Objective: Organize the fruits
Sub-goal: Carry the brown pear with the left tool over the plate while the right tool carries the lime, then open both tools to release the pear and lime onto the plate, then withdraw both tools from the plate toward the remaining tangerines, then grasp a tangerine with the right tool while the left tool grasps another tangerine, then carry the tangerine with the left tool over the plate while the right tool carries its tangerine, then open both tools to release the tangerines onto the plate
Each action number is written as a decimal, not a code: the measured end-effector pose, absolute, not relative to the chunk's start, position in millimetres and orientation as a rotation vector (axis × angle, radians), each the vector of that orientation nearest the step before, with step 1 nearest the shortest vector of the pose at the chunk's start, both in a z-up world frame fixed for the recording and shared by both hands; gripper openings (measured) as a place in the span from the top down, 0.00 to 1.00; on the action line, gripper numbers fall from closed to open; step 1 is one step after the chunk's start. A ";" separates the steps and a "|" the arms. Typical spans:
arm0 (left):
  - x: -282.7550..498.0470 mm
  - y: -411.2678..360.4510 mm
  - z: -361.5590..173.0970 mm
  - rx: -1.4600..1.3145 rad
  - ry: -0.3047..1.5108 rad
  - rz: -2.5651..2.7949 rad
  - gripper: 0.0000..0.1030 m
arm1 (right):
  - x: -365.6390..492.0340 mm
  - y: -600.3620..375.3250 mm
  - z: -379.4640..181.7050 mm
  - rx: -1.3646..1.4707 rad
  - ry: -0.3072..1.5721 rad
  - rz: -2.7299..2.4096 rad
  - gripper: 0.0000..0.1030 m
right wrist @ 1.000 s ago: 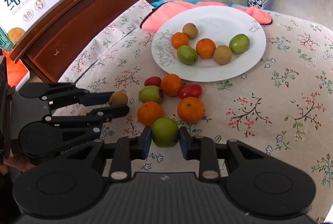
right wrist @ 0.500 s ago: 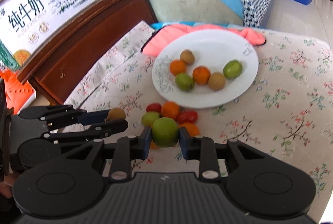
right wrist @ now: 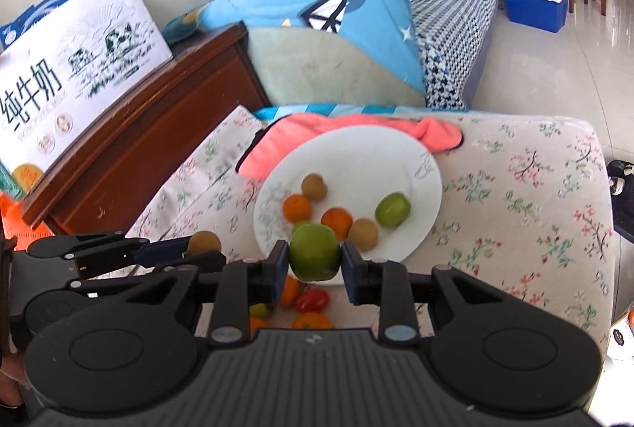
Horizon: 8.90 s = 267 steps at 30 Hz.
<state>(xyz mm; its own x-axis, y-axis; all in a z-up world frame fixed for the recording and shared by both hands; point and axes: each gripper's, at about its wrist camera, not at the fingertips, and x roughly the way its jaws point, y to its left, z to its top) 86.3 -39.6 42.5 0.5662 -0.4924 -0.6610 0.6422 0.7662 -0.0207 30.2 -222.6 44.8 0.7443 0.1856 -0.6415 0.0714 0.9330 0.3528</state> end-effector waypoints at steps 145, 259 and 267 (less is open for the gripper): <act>54.2 -35.8 -33.3 0.230 1.028 -0.392 0.00 | 41.2 -175.7 -25.1 0.157 0.931 0.124 0.69; 201.7 -107.9 23.4 -0.114 0.761 -0.448 0.36 | 126.1 -271.5 -9.1 0.415 0.716 -0.016 0.65; 191.7 -97.3 45.8 -0.103 0.740 -0.395 0.16 | 120.5 -268.1 2.3 0.416 0.713 -0.011 0.60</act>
